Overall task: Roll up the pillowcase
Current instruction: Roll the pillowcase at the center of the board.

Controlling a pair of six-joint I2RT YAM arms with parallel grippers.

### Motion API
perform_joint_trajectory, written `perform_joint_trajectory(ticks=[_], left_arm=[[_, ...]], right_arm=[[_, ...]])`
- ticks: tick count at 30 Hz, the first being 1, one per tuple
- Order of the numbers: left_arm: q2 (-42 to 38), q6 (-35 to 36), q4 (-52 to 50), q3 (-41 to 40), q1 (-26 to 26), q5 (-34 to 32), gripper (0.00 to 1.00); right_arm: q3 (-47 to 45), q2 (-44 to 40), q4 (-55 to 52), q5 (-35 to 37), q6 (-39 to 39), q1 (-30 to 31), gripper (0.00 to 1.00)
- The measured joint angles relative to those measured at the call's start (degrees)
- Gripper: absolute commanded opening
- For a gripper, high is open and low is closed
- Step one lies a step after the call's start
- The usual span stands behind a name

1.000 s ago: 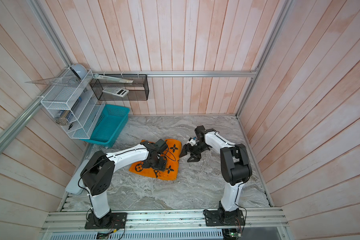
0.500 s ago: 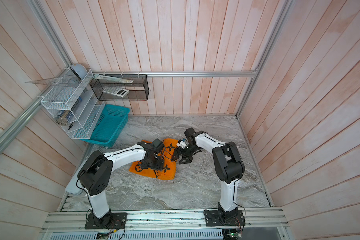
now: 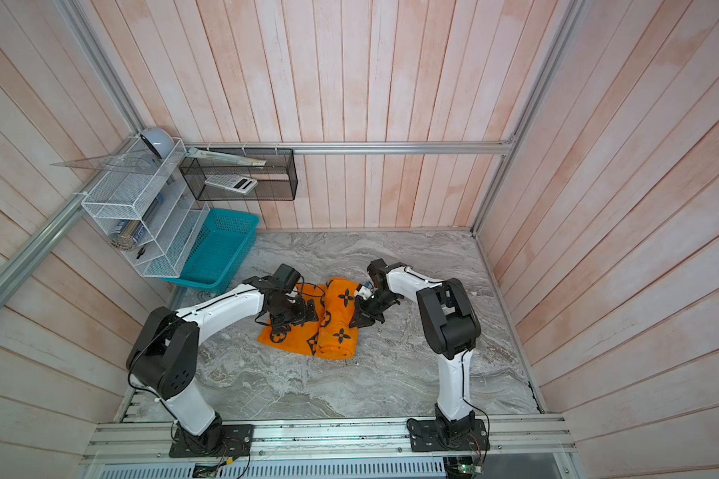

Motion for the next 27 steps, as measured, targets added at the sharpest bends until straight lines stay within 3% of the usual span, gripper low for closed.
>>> perform_joint_trajectory(ticks=[4, 12, 13, 14, 17, 18, 27], left_arm=[[0.1, -0.5, 3.2, 0.0, 4.2, 0.0, 1.00], [3.8, -0.9, 8.9, -5.0, 3.0, 3.3, 0.98], [3.7, -1.0, 9.7, -5.8, 2.5, 3.7, 0.98], [3.0, -1.2, 10.9, -6.5, 2.1, 4.1, 0.98], [1.2, -1.9, 13.6, -9.4, 1.0, 5.4, 0.98], [0.6, -2.0, 14.1, -10.1, 0.9, 5.6, 0.98], [-7.6, -2.7, 12.6, -15.3, 1.7, 5.3, 1.00]], right_arm=[[-0.3, -1.9, -4.9, 3.8, -1.5, -2.3, 0.00], [1.1, -4.9, -13.8, 9.8, -3.9, -4.6, 0.00], [2.0, -4.9, -14.6, 9.9, -3.9, -4.4, 0.04], [3.0, -4.9, -15.2, 10.1, -3.9, -4.1, 0.15], [5.9, -4.9, -16.2, 9.7, -3.4, -2.6, 0.36], [6.7, -4.9, -16.2, 9.4, -3.1, -2.0, 0.40], [14.6, -2.6, -17.1, 7.9, -0.4, 4.3, 0.48]])
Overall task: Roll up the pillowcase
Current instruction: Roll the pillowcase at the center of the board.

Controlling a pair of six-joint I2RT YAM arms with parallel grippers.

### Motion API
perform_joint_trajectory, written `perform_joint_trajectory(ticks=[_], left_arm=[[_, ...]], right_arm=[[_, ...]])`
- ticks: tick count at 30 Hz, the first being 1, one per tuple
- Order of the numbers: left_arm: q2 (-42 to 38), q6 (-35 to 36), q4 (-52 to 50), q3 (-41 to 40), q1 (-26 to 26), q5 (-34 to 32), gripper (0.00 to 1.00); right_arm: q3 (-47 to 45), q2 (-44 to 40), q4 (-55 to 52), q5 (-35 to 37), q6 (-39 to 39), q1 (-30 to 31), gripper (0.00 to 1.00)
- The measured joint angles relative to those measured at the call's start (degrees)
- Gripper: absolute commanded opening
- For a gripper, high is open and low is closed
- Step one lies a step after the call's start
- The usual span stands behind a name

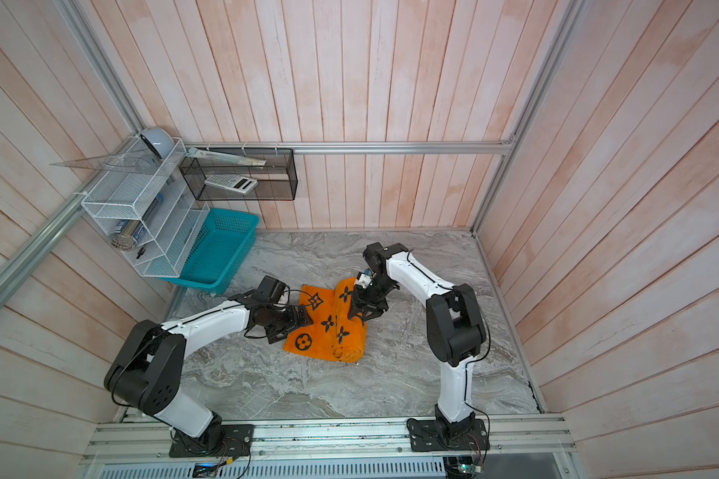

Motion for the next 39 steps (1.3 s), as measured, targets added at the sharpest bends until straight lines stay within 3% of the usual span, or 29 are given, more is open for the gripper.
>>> perform_joint_trajectory(ticks=[12, 21, 31, 39], left_arm=[[-5.1, -2.0, 0.0, -4.0, 3.6, -1.7, 1.00], [-8.6, -2.6, 0.1, -5.4, 4.5, -3.4, 1.00], [-17.6, -2.4, -0.1, -7.0, 4.7, -5.8, 1.00], [-18.0, -1.9, 0.0, -7.6, 4.7, -5.6, 1.00]], right_arm=[[18.9, 12.1, -7.1, -0.3, -0.2, 8.5, 0.48], [39.5, 26.0, -10.1, -4.3, -0.4, 12.7, 0.48], [37.7, 30.9, 0.4, -13.0, 3.7, 13.4, 0.48], [34.1, 30.7, 7.6, -18.1, 8.3, 12.5, 0.53]])
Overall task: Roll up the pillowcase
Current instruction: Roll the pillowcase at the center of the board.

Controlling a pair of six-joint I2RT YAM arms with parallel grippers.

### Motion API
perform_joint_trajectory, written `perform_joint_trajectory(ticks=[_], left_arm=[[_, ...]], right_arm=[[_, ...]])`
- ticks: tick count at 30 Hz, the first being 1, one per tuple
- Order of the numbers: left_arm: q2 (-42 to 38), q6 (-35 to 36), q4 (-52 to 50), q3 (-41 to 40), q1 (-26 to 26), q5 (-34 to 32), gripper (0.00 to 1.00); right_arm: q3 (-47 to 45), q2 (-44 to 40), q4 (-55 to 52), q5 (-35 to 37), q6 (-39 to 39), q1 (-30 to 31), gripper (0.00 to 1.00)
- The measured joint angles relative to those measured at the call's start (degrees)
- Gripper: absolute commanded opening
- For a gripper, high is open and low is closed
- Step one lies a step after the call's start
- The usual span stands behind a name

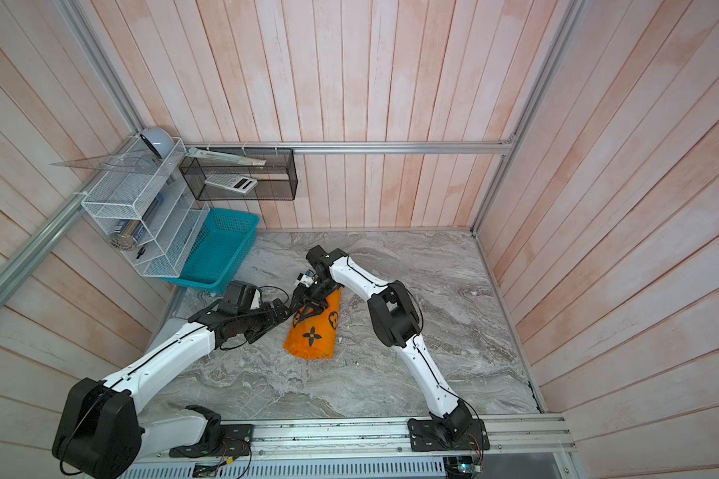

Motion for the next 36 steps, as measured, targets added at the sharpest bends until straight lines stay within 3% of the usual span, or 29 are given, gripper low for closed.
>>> perform_joint_trajectory(ticks=[4, 10, 13, 15, 17, 19, 21, 25, 28, 36], left_arm=[[0.0, 0.6, 0.0, 0.0, 0.0, 0.3, 1.00], [2.8, 2.4, -0.7, 2.4, -0.2, 1.1, 1.00], [5.8, 3.7, -1.0, 5.7, -1.1, 1.4, 1.00], [8.5, 5.0, -2.1, 8.5, -2.4, 1.6, 0.99], [11.5, 6.9, -3.3, 11.8, -4.3, 1.9, 0.93], [14.1, 8.2, -3.9, 14.2, -6.1, 2.7, 0.78], [15.9, 9.1, -4.1, 15.2, -7.5, 3.4, 0.63], [18.2, 10.7, -5.6, 15.3, -8.3, 2.9, 0.55], [19.3, 11.4, -6.6, 15.2, -8.2, -0.2, 0.54], [22.8, 11.8, -5.0, 13.6, -3.6, -8.6, 0.55]], right_arm=[[-3.9, -3.5, 5.0, -1.2, 4.5, -1.9, 0.55], [-14.5, -15.6, 21.1, -3.3, 15.6, -8.2, 0.57], [-16.0, -19.9, 23.2, -2.7, 16.2, -11.2, 0.55], [-15.7, -21.3, 21.0, -0.7, 13.9, -12.4, 0.45], [-14.9, -21.3, 17.2, 2.1, 11.0, -12.9, 0.23], [-13.5, -19.8, 13.2, 4.4, 8.6, -12.9, 0.06], [-11.9, -17.4, 10.8, 5.8, 7.1, -12.5, 0.01], [-9.7, -10.2, 8.4, 8.0, 5.3, -10.8, 0.00], [-7.6, -4.4, 7.7, 8.2, 4.5, -9.2, 0.01], [-2.5, -1.3, 5.5, 8.3, 3.3, -8.0, 0.18]])
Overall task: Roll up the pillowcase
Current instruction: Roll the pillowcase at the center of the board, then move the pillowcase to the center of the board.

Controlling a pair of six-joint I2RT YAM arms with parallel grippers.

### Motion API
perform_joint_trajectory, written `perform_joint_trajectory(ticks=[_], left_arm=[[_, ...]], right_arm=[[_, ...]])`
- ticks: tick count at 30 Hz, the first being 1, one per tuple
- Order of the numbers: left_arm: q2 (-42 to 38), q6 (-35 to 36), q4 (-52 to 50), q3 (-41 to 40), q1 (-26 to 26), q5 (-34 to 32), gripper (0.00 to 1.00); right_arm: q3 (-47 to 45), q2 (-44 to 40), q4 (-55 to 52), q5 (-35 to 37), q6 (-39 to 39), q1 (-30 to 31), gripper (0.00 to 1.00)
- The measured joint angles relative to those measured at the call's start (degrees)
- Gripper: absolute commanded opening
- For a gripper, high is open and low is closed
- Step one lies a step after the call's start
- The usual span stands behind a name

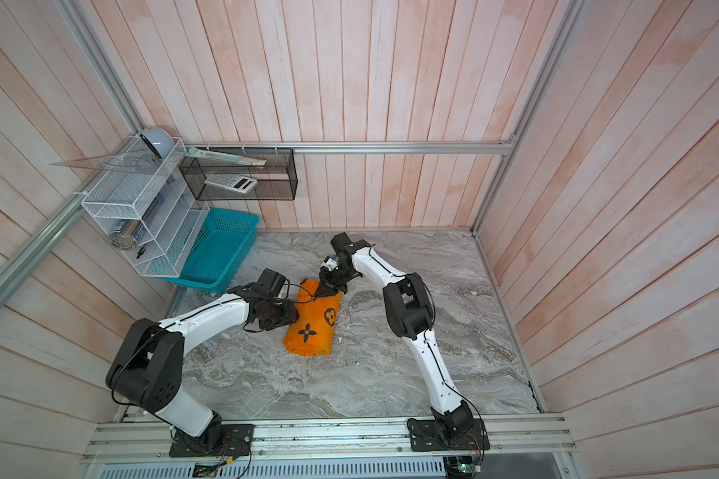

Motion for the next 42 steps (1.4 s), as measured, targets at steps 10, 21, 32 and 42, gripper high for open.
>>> perform_joint_trajectory(ticks=[10, 21, 32, 42], left_arm=[[3.7, -0.3, 4.7, -1.4, 0.2, 3.0, 0.54], [5.0, -7.6, 5.9, -1.2, -5.5, 10.3, 0.36], [12.7, -11.8, 0.1, 9.6, -10.7, 12.3, 0.43], [8.0, -8.6, -13.0, 17.2, -7.8, 2.0, 0.91]], right_arm=[[-0.3, -1.2, -0.7, -0.2, -1.6, -0.1, 0.46], [-28.9, -33.9, 6.2, 8.0, 3.1, -20.5, 0.54], [-47.4, -41.9, 6.6, 12.2, 1.9, -26.5, 0.54], [-41.5, -39.7, 3.8, 13.2, -1.2, -21.0, 0.54]])
